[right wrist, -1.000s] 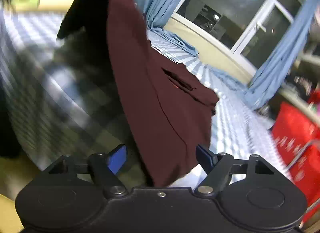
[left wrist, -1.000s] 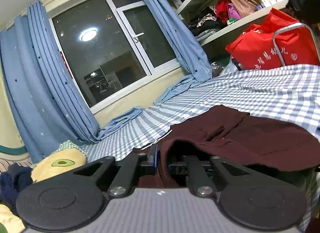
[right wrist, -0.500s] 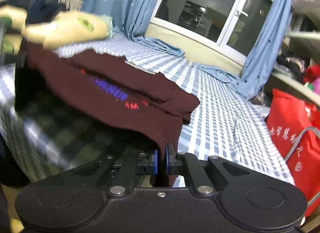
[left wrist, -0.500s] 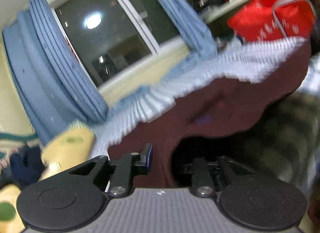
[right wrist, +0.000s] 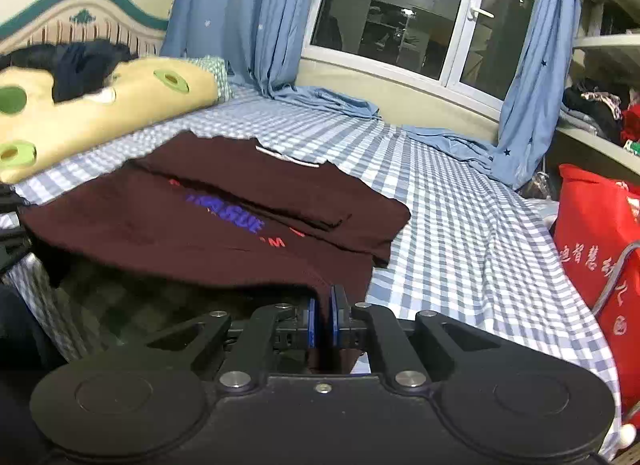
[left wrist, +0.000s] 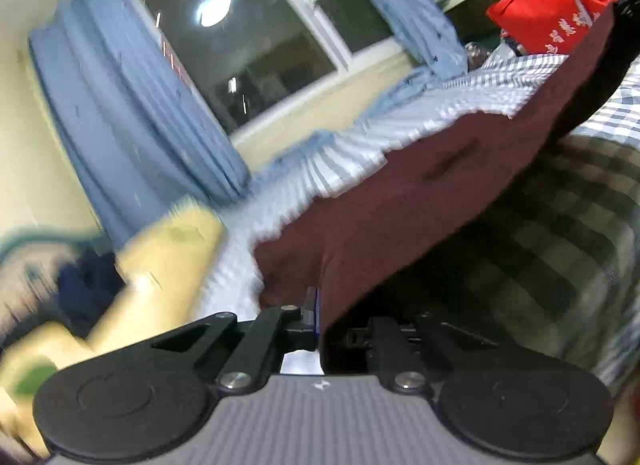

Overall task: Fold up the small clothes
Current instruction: 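Fold the hem onto the collar with the left gripper while the right gripper also holds it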

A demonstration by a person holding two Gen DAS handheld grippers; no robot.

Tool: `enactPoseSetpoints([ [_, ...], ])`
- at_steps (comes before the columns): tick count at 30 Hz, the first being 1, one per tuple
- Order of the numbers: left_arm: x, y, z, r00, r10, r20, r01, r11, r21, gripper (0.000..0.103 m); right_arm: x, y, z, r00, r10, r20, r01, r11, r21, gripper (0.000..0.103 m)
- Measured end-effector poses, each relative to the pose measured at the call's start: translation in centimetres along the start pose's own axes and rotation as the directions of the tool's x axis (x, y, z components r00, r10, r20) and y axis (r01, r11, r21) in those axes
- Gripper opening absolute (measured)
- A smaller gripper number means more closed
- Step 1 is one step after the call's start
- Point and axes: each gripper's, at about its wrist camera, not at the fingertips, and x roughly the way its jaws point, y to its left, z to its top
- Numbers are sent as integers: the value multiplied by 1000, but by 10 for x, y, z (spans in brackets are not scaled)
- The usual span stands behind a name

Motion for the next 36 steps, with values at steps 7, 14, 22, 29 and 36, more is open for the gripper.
enactPoseSetpoints([
  [7, -15, 17, 18, 999, -36, -10, 37, 998, 60, 3, -8, 2, 4, 999, 25, 23, -26, 999, 44, 6],
  [14, -2, 19, 13, 997, -52, -56, 56, 995, 78, 4, 12, -7, -2, 992, 119, -53, -111, 985, 130, 6],
  [22, 136, 123, 128, 972, -208, -107, 221, 966, 132, 6, 64, -56, 130, 977, 215, -13, -215, 974, -65, 5],
  [29, 338, 141, 224, 922, -261, -288, 300, 949, 98, 7, 213, -113, 250, 980, 145, -134, -156, 985, -70, 5],
  [36, 498, 91, 174, 756, -393, -523, 402, 910, -103, 8, 413, -144, 240, 901, 163, -403, -128, 985, 112, 5],
])
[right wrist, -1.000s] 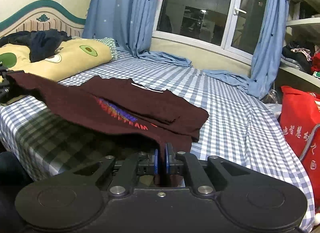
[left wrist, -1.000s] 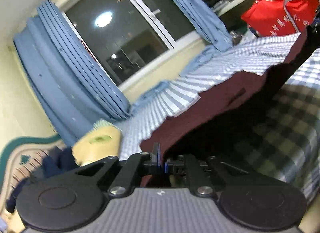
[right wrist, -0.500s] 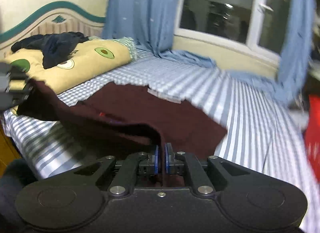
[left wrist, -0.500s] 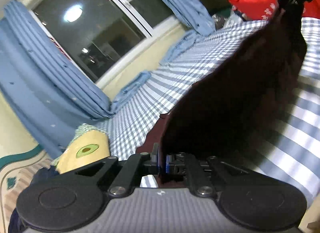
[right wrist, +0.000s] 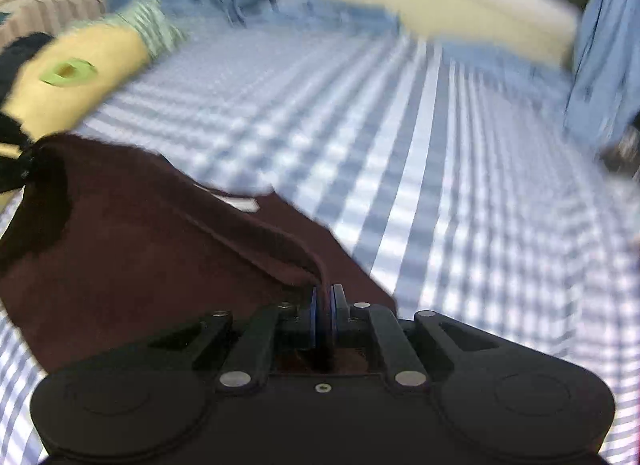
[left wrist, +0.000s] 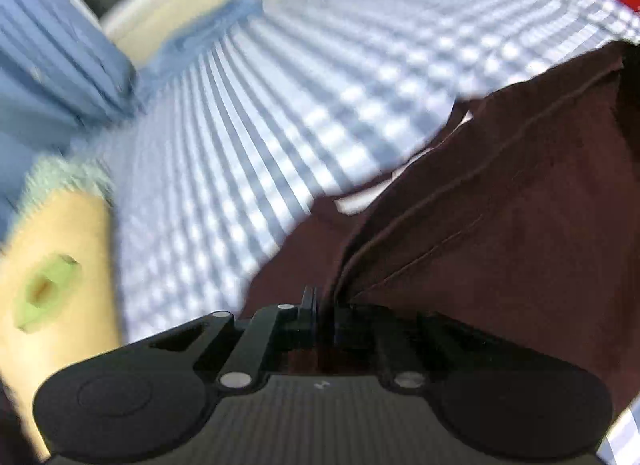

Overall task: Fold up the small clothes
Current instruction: 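Fold the hem onto the collar with the left gripper while the right gripper also holds it, then open both grippers to release the hem at the collar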

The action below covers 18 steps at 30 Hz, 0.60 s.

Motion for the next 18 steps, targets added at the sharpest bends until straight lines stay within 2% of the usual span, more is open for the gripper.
enactPoseSetpoints([
  [3, 39, 8, -19, 997, -52, -58, 48, 997, -68, 16, 57, -14, 5, 996, 42, -79, -36, 997, 72, 6],
  [4, 44, 17, -27, 996, -64, -58, 59, 994, -92, 25, 69, -19, 7, 995, 57, -87, -49, 994, 102, 7],
  [5, 48, 24, -31, 995, -77, -58, 70, 991, -117, 47, 80, -26, 9, 992, 79, -95, -66, 989, 135, 9],
  [6, 52, 33, -34, 995, -75, -66, 64, 986, -155, 60, 88, -34, 11, 989, 105, -107, -85, 982, 171, 23],
  [7, 53, 43, -35, 996, -67, -55, 55, 981, -184, 70, 94, -42, 13, 986, 122, -115, -97, 974, 206, 45],
  [9, 50, 68, -39, 994, -105, 6, 103, 964, -247, 72, 95, -62, 18, 989, 117, -91, -86, 954, 287, 61],
  [10, 47, 85, -40, 989, -142, 29, 145, 945, -294, 75, 92, -75, 20, 991, 123, -55, -99, 942, 320, 61],
  [11, 43, 99, -41, 988, -145, 56, 155, 931, -332, 77, 86, -89, 20, 991, 131, -15, -117, 926, 359, 61],
  [13, 31, 124, -43, 988, -94, 123, 137, 901, -411, 82, 70, -111, 17, 991, 121, 54, -133, 902, 411, 63],
  [16, 8, 162, -50, 977, -30, 210, 142, 828, -542, 84, 53, -117, 7, 991, 86, 98, -112, 944, 311, 63],
  [18, -4, 174, -53, 969, 25, 246, 121, 820, -560, 84, 53, -114, -9, 991, 101, 93, -120, 966, 231, 62],
])
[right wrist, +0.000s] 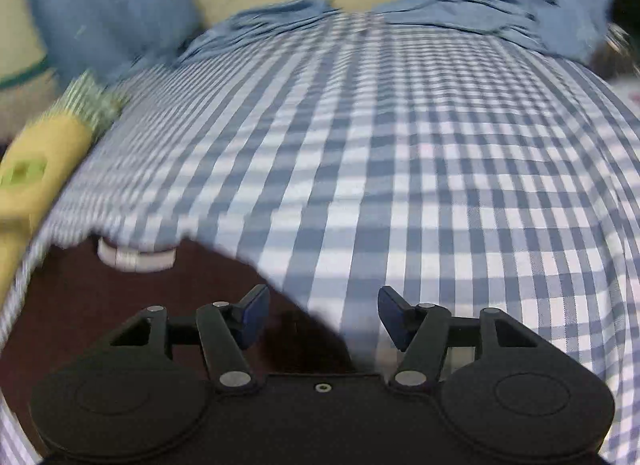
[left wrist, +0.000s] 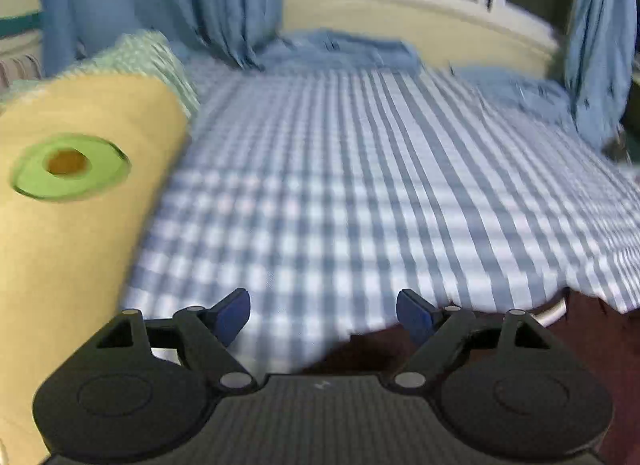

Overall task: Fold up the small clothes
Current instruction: 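Open both grippers to release the hem at the collar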

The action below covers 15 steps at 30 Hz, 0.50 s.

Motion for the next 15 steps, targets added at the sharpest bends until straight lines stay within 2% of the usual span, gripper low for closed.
enactPoseSetpoints([
  [2, -10, 1, -2, 998, 18, 56, -18, 1000, 3, 84, 5, -4, -17, 999, 38, -6, -38, 999, -3, 53],
  [4, -16, -3, -11, 996, 11, 92, -11, 1000, -2, 85, 15, -9, -30, 995, 100, -12, -99, 994, 47, 36],
  [8, -30, -19, -49, 993, -9, 115, 4, 999, 45, 85, 27, -8, -45, 983, 183, 16, -183, 980, 83, 29],
  [9, -33, -24, -60, 994, -17, 111, 10, 998, 68, 84, 26, -7, -46, 978, 204, 31, -206, 974, 94, 16],
  [10, -34, -27, -70, 994, -28, 107, 19, 996, 89, 85, 28, -8, -40, 971, 232, 59, -238, 964, 119, 11],
  [11, -35, -31, -80, 995, -37, 98, 27, 994, 106, 84, 32, -17, -38, 959, 266, 101, -281, 939, 196, 10],
  [12, -37, -35, -89, 995, -38, 89, 28, 993, 116, 84, 37, -35, -41, 954, 276, 120, -301, 896, 328, 10],
  [13, -36, -37, -96, 996, -37, 80, 26, 992, 125, 84, 49, -52, -46, 961, 263, 86, -273, 853, 444, 10],
  [14, -37, -39, -101, 997, -36, 72, 26, 991, 133, 83, 60, -62, -52, 964, 265, 35, -245, 825, 510, 6],
  [15, -40, -40, -106, 997, -35, 71, 25, 990, 139, 83, 65, -66, -57, 960, 277, 28, -250, 814, 524, 7],
])
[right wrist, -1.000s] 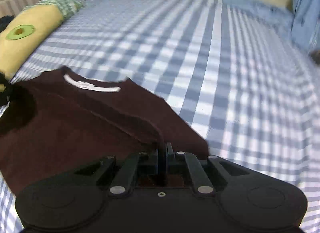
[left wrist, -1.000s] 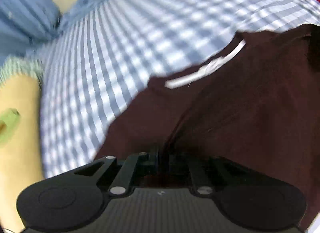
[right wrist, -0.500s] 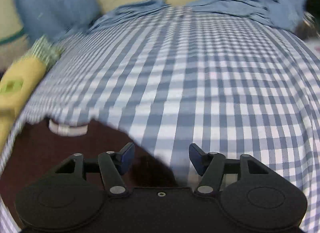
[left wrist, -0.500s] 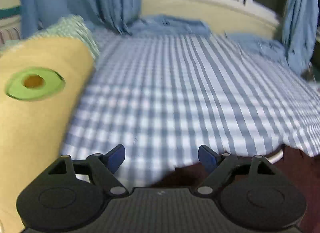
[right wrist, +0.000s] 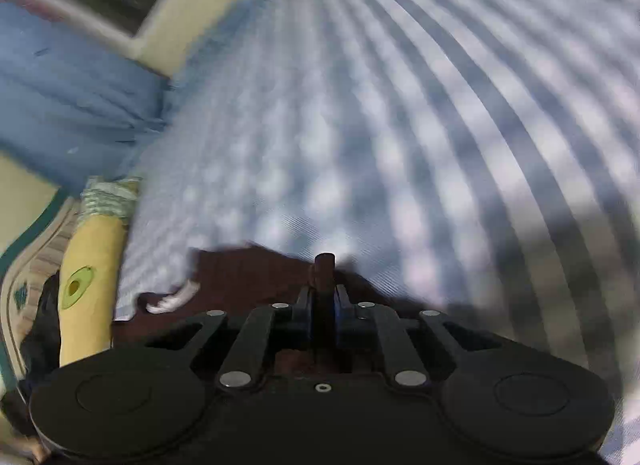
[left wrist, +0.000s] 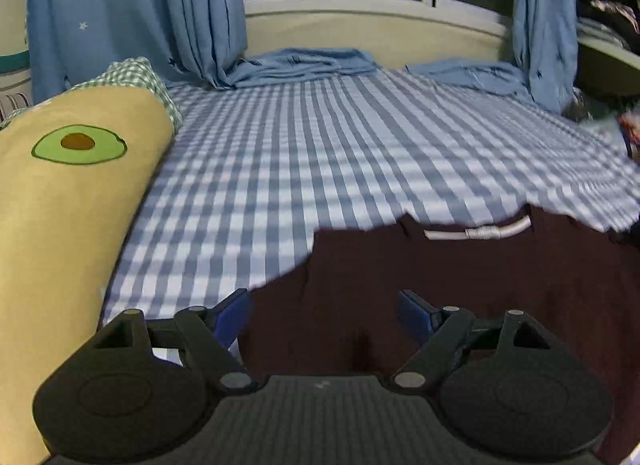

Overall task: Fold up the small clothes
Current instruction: 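Open both grippers to release the hem at the collar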

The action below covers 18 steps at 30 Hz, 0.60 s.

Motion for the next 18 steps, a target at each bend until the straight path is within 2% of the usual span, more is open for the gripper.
enactPoseSetpoints([
  [3, -8, -1, -7, 1000, 16, 23, -16, 1000, 1, 83, -7, 8, -2, 999, -1, 32, 2, 999, -45, 15],
  [5, -12, 5, -9, 998, 36, 51, -34, 999, -33, 83, -13, 16, -3, 994, -10, 108, 17, 998, -65, 31],
  [6, -14, 9, -9, 997, 45, 68, -41, 997, -58, 83, -19, 25, -6, 982, -49, 180, 67, 993, -94, 47],
  [7, -15, 13, -8, 995, 49, 83, -43, 996, -79, 84, -26, 34, -8, 961, -92, 261, 136, 979, -153, 48],
  [8, -15, 15, -7, 995, 39, 97, -30, 995, -95, 84, -32, 47, -13, 945, -88, 315, 169, 956, -239, 48],
  [9, -14, 16, -6, 995, 18, 103, -8, 995, -103, 85, -36, 61, -19, 940, -72, 332, 181, 934, -308, 48],
  [11, -7, 8, -3, 993, -56, 106, 66, 993, -98, 85, -36, 81, -28, 961, 32, 276, 80, 919, -386, 48],
  [13, 7, -8, 0, 986, -135, 102, 143, 987, -71, 86, -28, 99, -40, 979, 101, 179, -14, 902, -432, 61],
  [15, 27, -27, 7, 973, -220, 68, 224, 973, -55, 86, -12, 114, -50, 990, 98, 100, -43, 892, -450, 69],
  [17, 50, -41, 14, 959, -284, 25, 285, 958, -43, 87, 7, 123, -56, 996, 85, 38, -58, 885, -462, 71],
  [18, 63, -46, 17, 958, -288, -4, 288, 957, -33, 87, 14, 123, -58, 997, 70, 32, -47, 885, -464, 71],
])
